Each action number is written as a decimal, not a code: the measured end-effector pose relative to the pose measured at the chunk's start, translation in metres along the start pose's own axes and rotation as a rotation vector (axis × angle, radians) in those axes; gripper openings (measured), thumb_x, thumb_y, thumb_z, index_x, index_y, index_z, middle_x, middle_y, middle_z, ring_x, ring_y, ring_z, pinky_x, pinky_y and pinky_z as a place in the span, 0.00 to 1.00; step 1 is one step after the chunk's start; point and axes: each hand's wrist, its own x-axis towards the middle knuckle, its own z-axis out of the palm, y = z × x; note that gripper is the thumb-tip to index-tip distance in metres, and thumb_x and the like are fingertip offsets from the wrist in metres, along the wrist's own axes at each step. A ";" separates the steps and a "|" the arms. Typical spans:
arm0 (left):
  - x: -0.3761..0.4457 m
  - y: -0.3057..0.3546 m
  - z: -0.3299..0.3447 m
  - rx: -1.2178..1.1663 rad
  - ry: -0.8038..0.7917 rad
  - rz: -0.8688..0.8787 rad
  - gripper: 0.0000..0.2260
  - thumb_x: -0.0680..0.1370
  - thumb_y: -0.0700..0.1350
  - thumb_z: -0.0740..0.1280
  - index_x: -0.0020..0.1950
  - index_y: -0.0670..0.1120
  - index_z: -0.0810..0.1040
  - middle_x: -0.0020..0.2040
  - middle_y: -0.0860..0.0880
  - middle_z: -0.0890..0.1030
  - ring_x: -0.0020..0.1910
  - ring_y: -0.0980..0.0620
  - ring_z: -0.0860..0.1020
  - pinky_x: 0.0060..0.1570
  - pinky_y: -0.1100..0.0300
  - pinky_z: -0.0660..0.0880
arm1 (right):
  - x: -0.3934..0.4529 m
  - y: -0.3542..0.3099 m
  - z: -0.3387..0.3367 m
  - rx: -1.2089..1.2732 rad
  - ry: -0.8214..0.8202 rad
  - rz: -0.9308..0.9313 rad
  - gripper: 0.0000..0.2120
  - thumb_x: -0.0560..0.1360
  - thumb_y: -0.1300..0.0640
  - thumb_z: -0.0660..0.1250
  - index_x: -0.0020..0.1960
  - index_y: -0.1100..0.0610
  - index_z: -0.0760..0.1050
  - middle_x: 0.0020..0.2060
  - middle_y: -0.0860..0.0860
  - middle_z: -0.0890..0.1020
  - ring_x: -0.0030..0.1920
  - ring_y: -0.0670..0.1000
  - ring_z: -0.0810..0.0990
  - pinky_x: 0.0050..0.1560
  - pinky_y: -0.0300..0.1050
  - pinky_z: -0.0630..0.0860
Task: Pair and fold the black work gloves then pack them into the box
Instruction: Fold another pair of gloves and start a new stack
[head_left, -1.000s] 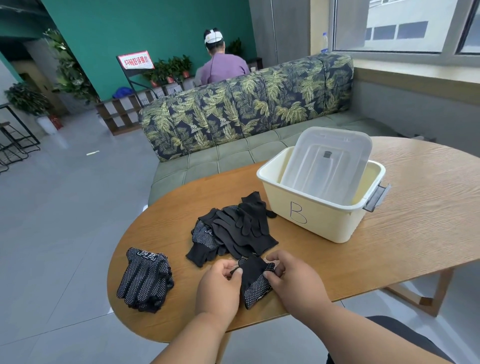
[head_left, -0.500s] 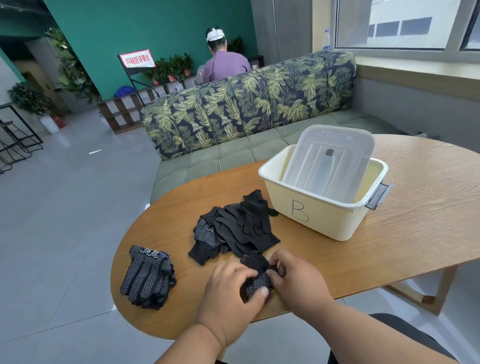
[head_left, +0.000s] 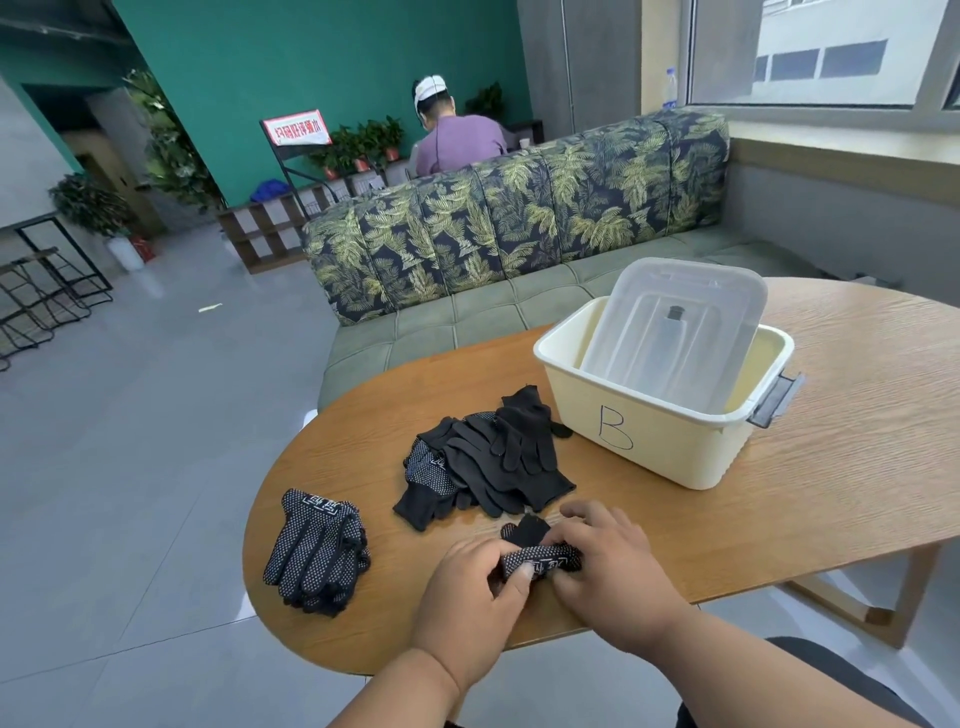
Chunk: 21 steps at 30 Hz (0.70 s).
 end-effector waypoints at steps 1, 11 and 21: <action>-0.001 0.004 -0.001 -0.104 0.003 -0.056 0.08 0.77 0.58 0.66 0.52 0.59 0.82 0.45 0.61 0.82 0.51 0.61 0.78 0.54 0.56 0.77 | 0.000 -0.001 -0.002 0.048 0.028 -0.019 0.13 0.72 0.42 0.65 0.55 0.39 0.78 0.66 0.36 0.72 0.65 0.45 0.69 0.63 0.45 0.64; 0.017 0.018 -0.008 -0.697 0.044 -0.472 0.11 0.84 0.55 0.62 0.57 0.55 0.83 0.56 0.58 0.84 0.58 0.60 0.80 0.56 0.60 0.74 | 0.003 0.014 -0.056 0.924 0.215 0.489 0.03 0.79 0.56 0.71 0.52 0.54 0.80 0.45 0.52 0.88 0.48 0.55 0.87 0.54 0.59 0.84; 0.054 0.006 -0.012 -0.405 -0.080 -0.504 0.23 0.79 0.54 0.69 0.74 0.60 0.72 0.69 0.53 0.70 0.63 0.55 0.71 0.64 0.56 0.68 | 0.013 0.046 -0.038 -0.113 0.341 0.370 0.24 0.75 0.48 0.72 0.71 0.46 0.76 0.61 0.52 0.78 0.60 0.59 0.76 0.62 0.53 0.74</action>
